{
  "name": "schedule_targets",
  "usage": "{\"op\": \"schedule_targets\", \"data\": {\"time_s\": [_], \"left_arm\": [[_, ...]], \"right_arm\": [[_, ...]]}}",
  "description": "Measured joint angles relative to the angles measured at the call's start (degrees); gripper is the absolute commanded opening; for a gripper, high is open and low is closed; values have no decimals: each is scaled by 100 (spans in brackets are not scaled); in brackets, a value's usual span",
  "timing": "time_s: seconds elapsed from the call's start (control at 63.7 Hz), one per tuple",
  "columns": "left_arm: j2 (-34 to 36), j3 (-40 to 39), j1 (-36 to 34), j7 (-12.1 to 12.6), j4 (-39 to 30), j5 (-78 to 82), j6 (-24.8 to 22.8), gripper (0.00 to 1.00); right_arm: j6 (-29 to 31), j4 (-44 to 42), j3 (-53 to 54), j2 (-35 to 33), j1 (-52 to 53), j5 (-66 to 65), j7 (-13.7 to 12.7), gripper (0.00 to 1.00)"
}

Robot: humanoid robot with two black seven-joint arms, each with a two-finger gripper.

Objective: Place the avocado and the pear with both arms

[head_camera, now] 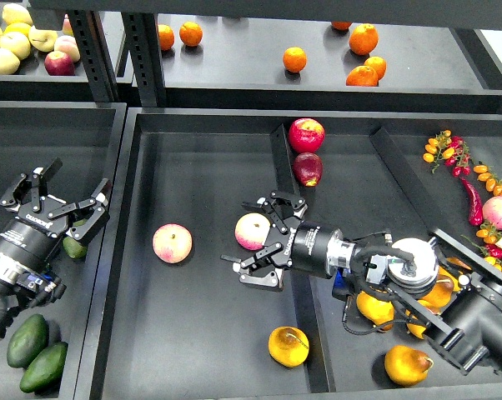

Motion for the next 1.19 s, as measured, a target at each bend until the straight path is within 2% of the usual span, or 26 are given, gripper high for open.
{"op": "schedule_targets", "data": {"time_s": [0.173,0.314,0.706,1.192], "left_arm": [[-354,-30,76,0,66,254,0,99],[-379,-31,97,0,71,330,0,99],[-383,-40,188,0,-2,357,0,99],[-383,-5,288,0,-65,503,0,99]], "right_arm": [[60,-6,-715,-558,494,139,0,100],[70,-17,-1058,-684,635,140,1,100],[79,-39,-2142,-631,471,95,1,100],[-13,-438,-2219,-253,235,-132,1,100]]}}
